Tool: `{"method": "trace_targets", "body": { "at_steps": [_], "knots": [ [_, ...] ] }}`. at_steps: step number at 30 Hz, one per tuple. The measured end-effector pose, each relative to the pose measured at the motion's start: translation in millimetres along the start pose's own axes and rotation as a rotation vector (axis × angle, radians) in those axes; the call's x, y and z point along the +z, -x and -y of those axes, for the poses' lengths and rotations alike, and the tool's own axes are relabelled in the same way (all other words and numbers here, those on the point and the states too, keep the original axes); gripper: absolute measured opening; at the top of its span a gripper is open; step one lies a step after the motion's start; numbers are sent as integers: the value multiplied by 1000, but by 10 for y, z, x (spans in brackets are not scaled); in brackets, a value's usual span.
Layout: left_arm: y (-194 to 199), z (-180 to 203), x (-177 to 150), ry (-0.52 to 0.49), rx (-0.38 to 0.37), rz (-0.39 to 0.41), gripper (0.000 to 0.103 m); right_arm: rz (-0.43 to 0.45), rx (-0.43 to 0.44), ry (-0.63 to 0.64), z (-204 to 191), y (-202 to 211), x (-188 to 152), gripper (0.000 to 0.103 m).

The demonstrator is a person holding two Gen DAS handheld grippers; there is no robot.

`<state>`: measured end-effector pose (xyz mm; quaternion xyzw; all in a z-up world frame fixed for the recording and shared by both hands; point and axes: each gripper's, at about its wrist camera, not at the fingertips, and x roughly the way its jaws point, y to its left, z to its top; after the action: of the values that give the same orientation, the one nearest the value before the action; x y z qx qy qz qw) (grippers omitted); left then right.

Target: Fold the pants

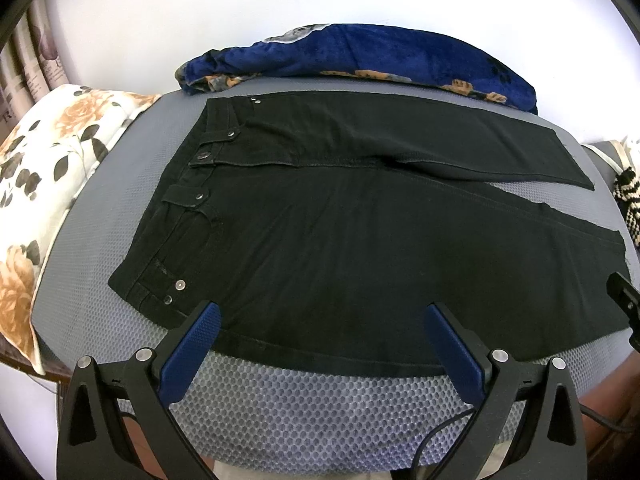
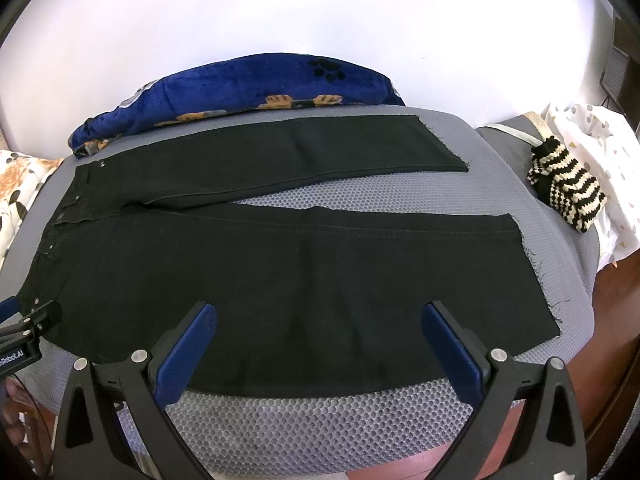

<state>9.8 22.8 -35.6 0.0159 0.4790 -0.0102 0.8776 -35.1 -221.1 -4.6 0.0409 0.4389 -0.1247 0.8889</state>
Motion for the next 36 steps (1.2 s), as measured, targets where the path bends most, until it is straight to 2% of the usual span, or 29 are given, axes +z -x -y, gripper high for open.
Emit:
{"method": "trace_targets", "body": {
  "at_steps": [7,13,16,18,22,25,29,31,33,36],
  "knots": [
    [9,-20,27,4,-8,6,101,-3,8,1,-2,-20,30,102],
    [-2,-159,222,9,-13,36,101,5,54,-25,62,-83,144,102],
    [-37,-356,417,33,-28,41,93,14,131,-21,59,-109,307,102],
    [-86,-533,580,59,-38,37,82,37,163,-12,23,-108,418,102],
    [-242,-973,974,133,-81,30,80,88,328,-20,-36,-149,702,102],
    [-396,-1352,1304,185,-151,45,80,74,397,-36,-114,-303,931,102],
    [-731,-1866,1723,271,-306,30,79,34,407,-42,-254,-599,1174,102],
    [-954,-2075,1905,307,-380,2,73,19,395,-30,-346,-735,1240,102],
    [-1197,-2251,2069,337,-452,-30,58,-7,397,-26,-453,-882,1287,102],
    [-1547,-2444,2256,389,-513,-80,56,-53,413,-39,-574,-1106,1320,102]
  ]
}}
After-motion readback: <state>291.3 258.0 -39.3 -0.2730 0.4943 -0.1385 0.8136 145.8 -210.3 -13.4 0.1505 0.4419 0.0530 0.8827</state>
